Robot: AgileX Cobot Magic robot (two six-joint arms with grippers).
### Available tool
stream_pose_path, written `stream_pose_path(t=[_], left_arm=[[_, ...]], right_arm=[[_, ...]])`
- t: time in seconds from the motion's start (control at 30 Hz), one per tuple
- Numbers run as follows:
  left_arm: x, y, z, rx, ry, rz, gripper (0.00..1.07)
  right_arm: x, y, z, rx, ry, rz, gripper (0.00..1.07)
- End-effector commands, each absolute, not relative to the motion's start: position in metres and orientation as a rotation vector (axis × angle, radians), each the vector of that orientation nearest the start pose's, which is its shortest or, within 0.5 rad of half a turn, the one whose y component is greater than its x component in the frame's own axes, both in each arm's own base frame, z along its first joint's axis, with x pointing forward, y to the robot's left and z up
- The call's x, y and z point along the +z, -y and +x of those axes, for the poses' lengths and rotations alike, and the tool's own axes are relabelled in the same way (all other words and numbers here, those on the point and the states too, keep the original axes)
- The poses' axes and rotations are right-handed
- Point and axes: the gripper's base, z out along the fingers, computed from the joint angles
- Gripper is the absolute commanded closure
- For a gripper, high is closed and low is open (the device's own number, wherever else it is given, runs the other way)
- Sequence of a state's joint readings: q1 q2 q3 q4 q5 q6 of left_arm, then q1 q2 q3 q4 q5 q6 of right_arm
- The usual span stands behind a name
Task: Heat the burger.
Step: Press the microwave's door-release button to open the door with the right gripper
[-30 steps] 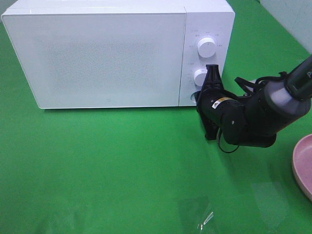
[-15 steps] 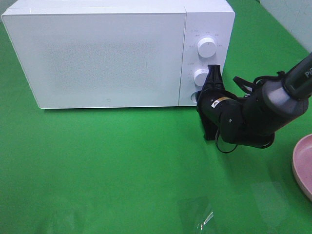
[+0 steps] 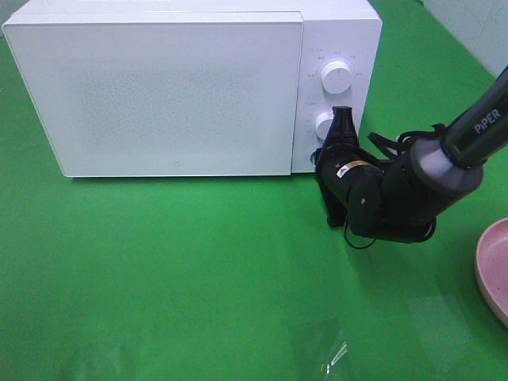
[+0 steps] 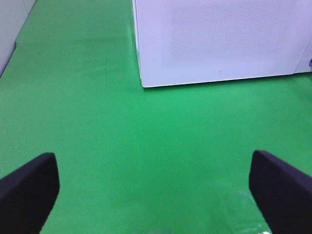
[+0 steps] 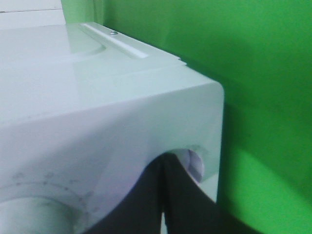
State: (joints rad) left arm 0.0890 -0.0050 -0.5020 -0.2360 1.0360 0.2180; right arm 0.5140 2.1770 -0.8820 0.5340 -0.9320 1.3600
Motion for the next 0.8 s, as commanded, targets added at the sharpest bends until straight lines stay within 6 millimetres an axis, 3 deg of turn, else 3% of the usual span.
stream_pose_path(t=[0.03,0.43,0.7,0.8], left_arm=[[0.281,0.019,-0.007,-0.077,-1.964,0.134,0.09],[0.282,0.019,-0.007,-0.077,-1.965,0.134,0.09],[0.282,0.019,-0.007,-0.077,-1.965,0.133,0.09],[0.282,0.019,-0.007,-0.077,-1.965,0.133,0.09]], right_arm=[[0.138,-0.141,0.376,1.220,-1.052,1.118,1.07],[0.135,-0.142,0.378,1.195,-1.062,1.119,1.07],[0.136,-0.138,0.365,1.171,-1.149,1.166,1.07],[0.126,-0.141,0.355,1.139,-1.273,1.221,1.07]])
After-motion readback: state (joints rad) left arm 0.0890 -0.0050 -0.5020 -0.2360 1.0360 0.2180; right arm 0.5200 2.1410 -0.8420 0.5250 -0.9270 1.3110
